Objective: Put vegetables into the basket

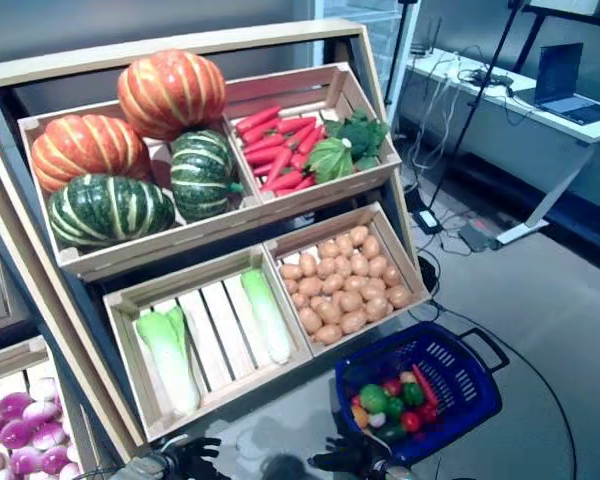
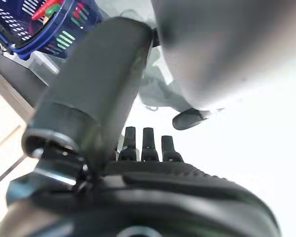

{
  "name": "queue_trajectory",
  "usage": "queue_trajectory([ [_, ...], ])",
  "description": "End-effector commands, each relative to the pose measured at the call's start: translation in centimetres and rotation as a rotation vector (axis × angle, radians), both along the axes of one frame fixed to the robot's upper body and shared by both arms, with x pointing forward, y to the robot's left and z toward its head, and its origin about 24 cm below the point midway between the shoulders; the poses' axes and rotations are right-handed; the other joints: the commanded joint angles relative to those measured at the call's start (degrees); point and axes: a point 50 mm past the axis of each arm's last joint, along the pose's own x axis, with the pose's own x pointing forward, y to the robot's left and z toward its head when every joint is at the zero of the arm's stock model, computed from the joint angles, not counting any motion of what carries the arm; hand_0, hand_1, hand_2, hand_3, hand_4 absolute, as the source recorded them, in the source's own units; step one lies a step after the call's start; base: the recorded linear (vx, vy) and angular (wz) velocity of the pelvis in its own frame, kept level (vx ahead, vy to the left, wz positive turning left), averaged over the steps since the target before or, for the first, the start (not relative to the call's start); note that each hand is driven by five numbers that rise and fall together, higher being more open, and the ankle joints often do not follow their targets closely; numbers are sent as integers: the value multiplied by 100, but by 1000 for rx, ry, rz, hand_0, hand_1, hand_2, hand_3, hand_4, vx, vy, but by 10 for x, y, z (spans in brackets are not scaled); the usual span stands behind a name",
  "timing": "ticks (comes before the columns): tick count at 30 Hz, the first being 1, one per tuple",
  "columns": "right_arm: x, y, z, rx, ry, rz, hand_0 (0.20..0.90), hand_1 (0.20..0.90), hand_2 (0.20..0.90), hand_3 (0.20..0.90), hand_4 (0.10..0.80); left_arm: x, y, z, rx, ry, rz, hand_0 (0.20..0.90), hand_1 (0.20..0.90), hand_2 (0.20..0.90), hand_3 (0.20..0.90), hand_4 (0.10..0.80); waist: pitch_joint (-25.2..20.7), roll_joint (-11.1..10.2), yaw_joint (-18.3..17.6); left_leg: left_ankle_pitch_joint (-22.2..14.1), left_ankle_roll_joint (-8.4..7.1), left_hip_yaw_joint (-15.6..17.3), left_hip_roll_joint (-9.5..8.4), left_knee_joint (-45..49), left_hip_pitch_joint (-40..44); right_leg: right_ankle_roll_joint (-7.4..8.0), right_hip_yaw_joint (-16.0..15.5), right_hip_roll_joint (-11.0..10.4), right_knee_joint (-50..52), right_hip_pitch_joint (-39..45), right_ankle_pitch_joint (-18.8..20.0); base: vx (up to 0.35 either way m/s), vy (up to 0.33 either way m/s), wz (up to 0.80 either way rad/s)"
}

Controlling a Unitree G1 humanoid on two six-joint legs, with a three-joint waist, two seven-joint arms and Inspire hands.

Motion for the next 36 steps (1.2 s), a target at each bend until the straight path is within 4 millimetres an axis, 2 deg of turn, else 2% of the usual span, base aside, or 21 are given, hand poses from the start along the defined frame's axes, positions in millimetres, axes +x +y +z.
queue_trajectory([
  [1, 31, 7, 10, 23, -104, 1, 900, 900, 900, 900, 800, 36, 4, 11, 23, -103, -16, 900, 900, 900, 900, 800, 249, -277, 43, -167, 1, -51, -8, 9, 6, 92, -41, -231, 33, 278, -56, 0, 0, 0],
  [12, 31, 9, 9, 26, -100, 4, 900, 900, 900, 900, 800, 34, 4, 10, 45, -84, -72, 900, 900, 900, 900, 800, 232, -279, 32, -177, 11, -59, -23, 9, 20, 89, -27, -223, 33, 290, -61, 0, 0, 0],
  [15, 32, 9, 10, 26, -102, 9, 900, 900, 900, 900, 800, 46, 0, 17, 30, -168, -142, 900, 900, 900, 900, 800, 237, -272, 15, -177, 10, -41, -25, 9, 28, 94, -15, -225, 33, 291, -55, 0, 0, 0],
  [21, 34, 4, 12, 16, -104, 17, 900, 900, 900, 900, 800, 85, -12, 44, 5, -384, -290, 900, 900, 900, 900, 800, 265, -219, -13, -176, -4, -20, -35, 9, 18, 107, 15, -235, 33, 265, -46, 0, 0, 0],
  [24, 35, 2, 13, 10, -107, 15, 900, 900, 900, 900, 800, 108, -17, 69, 1, -550, -376, 900, 900, 900, 900, 800, 282, -192, -12, -173, -15, -16, -38, 9, 9, 117, 13, -250, 33, 249, -38, 0, 0, 0],
  [26, 35, 0, 14, 7, -110, 9, 900, 900, 900, 900, 800, 125, -18, 94, 32, -681, -441, 900, 900, 900, 900, 800, 287, -168, 7, -167, -22, -31, -42, 9, -8, 125, -5, -260, 33, 243, -36, 0, 0, 0],
  [27, 35, -1, 14, 7, -110, 7, 900, 900, 900, 900, 800, 127, -19, 99, 33, -700, -454, 900, 900, 900, 900, 800, 291, -165, 9, -167, -23, -34, -43, 9, -10, 126, -6, -262, 33, 244, -38, 0, 0, 0],
  [28, 34, -4, 14, 2, -109, 1, 900, 900, 900, 900, 800, 139, -21, 123, 62, -816, -554, 900, 900, 900, 900, 800, 296, -144, 21, -176, -24, -37, -55, 9, -20, 131, -12, -271, 33, 237, -44, 0, 0, 0],
  [29, 33, -4, 14, 0, -109, 0, 900, 900, 900, 900, 800, 142, -22, 130, 72, -845, -575, 900, 900, 900, 900, 800, 299, -137, 22, -177, -25, -42, -59, 9, -25, 132, -11, -272, 33, 231, -44, 0, 0, 0],
  [31, 29, -8, 13, -7, -108, -10, 900, 900, 900, 900, 800, 153, -21, 165, 135, -974, -669, 900, 900, 900, 900, 800, 305, -95, 48, -176, -29, -61, -64, 9, -55, 139, -26, -286, 33, 215, -45, 0, 0, 0],
  [33, 27, -9, 12, -7, -106, -16, 900, 900, 900, 900, 800, 158, -17, 182, 172, -1021, -705, 900, 900, 900, 900, 800, 298, -82, 53, -177, -29, -67, -70, 9, -71, 145, -33, -291, 33, 207, -48, 0, 0, 0],
  [36, 19, -16, 11, -17, -99, -27, 900, 900, 900, 900, 800, 162, -7, 217, 357, -1114, -883, 900, 900, 900, 900, 800, 272, -32, 46, -182, -34, -61, -80, 9, -118, 154, -33, -297, 33, 163, -55, 0, 0, 0],
])
